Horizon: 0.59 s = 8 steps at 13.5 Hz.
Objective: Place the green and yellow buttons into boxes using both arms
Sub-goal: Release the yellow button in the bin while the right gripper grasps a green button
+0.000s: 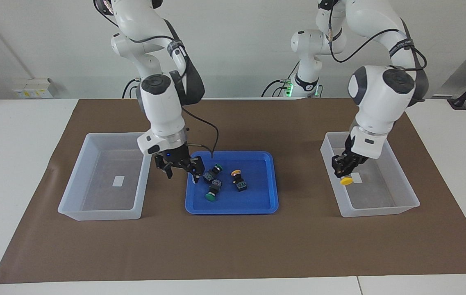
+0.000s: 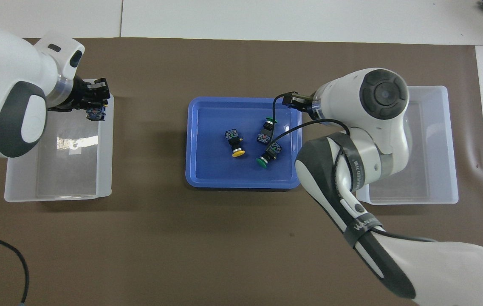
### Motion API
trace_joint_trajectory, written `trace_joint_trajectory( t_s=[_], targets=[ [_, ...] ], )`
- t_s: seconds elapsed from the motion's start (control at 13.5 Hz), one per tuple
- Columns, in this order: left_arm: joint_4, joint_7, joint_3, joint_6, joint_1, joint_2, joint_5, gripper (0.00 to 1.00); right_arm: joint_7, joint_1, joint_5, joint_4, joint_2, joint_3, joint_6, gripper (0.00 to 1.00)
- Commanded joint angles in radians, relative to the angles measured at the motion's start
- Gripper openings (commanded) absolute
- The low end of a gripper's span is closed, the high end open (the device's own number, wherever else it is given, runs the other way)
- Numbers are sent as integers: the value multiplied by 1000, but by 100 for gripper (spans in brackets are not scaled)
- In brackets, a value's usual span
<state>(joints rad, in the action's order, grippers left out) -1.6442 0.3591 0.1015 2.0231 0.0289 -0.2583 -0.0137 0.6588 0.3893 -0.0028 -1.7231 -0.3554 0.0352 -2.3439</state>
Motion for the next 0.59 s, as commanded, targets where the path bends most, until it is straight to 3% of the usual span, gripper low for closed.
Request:
trace_joint_trajectory(
  t_s=[0.0,0.22,0.52],
  targets=[
    [-23,-155,7,-23,-79,17,21,0,53,51,-3,36,-75,2,-70,100],
    [-139,-253,4,31,-121,66,23,0,58,97,-6,19,-158,3,-175,100],
    [-337,-261,3,218,-127,111,23,0,45,92,-46,-27,-157,3,-172,100]
  ],
)
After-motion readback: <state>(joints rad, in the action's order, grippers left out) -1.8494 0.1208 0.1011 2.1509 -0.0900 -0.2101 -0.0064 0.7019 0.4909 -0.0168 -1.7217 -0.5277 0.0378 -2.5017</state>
